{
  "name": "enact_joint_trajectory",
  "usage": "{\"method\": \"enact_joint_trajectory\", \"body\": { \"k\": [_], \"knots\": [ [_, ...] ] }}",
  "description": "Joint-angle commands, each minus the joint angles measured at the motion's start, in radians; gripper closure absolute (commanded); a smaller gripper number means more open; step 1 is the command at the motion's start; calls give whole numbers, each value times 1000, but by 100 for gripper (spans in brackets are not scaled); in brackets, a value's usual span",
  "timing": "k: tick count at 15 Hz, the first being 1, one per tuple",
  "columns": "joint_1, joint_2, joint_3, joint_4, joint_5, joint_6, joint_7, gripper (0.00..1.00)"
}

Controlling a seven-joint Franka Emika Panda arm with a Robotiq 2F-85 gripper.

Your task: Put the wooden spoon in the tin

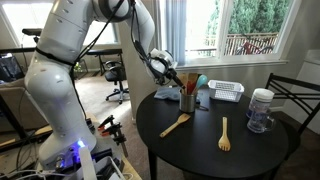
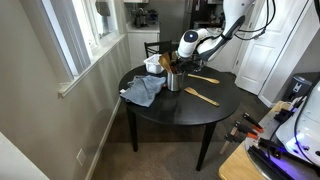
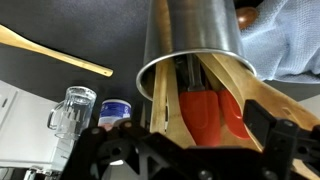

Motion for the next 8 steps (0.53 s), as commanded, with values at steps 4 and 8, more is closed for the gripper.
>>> {"method": "enact_joint_trajectory", "body": {
  "k": [4, 8],
  "knots": [
    [-15, -159, 34, -152, 184, -27, -210, 0],
    [-1, -134, 23, -121, 198, -11, -223, 0]
  ]
}}
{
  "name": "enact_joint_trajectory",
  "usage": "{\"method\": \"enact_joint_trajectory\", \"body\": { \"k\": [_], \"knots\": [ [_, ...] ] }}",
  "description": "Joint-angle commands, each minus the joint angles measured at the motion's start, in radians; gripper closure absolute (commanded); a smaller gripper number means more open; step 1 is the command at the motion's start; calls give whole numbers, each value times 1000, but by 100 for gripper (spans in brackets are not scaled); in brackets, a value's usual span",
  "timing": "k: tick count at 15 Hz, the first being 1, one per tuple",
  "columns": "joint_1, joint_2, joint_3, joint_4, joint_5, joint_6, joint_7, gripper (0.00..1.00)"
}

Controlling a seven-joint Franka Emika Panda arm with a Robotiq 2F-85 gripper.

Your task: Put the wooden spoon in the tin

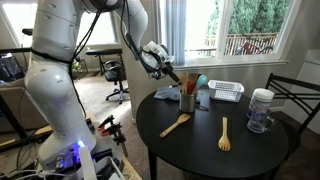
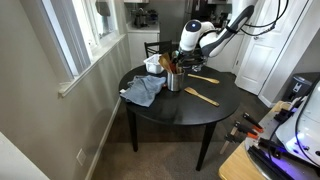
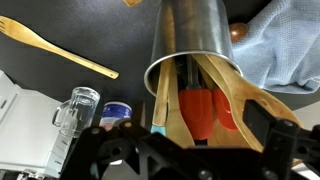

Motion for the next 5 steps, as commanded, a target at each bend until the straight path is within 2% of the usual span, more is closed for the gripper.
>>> {"method": "enact_joint_trajectory", "body": {
  "k": [1, 5],
  "knots": [
    [0, -6, 1, -5, 5, -1, -8, 0],
    [0, -9, 2, -9, 5, -2, -9, 0]
  ]
}}
